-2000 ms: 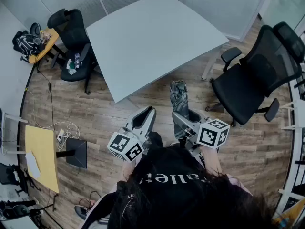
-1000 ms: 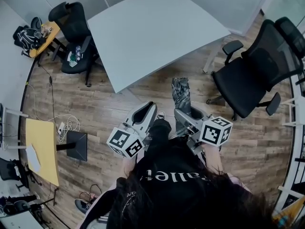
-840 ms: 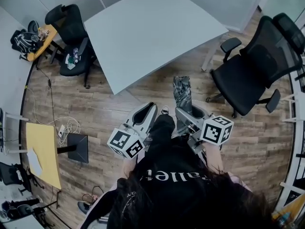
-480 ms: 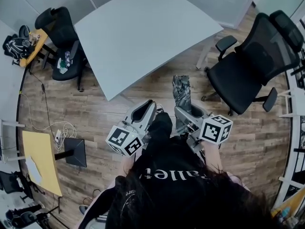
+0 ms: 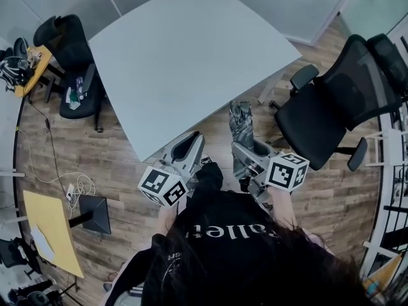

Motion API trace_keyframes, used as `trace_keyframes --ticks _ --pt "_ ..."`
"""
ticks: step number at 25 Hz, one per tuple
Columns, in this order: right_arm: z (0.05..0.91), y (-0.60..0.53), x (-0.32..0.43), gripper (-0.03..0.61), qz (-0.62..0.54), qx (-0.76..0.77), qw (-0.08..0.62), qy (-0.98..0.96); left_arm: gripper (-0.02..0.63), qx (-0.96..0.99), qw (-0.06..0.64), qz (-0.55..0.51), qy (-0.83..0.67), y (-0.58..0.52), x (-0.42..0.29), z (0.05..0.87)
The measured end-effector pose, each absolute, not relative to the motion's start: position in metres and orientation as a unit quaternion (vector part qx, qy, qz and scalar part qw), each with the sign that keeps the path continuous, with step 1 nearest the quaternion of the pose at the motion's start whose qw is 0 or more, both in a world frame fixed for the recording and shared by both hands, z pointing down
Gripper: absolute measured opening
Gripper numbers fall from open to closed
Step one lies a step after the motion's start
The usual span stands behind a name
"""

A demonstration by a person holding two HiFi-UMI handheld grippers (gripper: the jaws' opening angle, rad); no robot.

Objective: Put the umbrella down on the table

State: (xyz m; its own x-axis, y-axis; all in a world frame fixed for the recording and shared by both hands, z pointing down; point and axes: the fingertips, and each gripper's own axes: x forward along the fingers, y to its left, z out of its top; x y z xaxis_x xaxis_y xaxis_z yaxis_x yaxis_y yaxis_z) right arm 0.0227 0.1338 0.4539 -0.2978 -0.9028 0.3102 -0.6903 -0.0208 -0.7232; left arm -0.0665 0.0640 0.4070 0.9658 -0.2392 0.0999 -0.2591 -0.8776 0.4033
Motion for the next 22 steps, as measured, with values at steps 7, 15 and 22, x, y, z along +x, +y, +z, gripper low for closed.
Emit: trace_keyframes --ticks 7,15,22 --pt "0.452 0.058 0.038 0.238 -0.433 -0.562 0.116 0.695 0.058 0.962 0.224 0.017 -0.153 -0.012 -0.054 0.409" --pt "0.458 -0.009 0.050 0.238 -0.441 -0.554 0.099 0.699 0.058 0.960 0.232 0.015 -0.156 -0.077 -0.038 0.414" --pt "0.460 -0.043 0.062 0.238 -0.443 -0.552 0.090 0.701 0.058 0.958 0.236 0.017 -0.163 -0.107 -0.029 0.417"
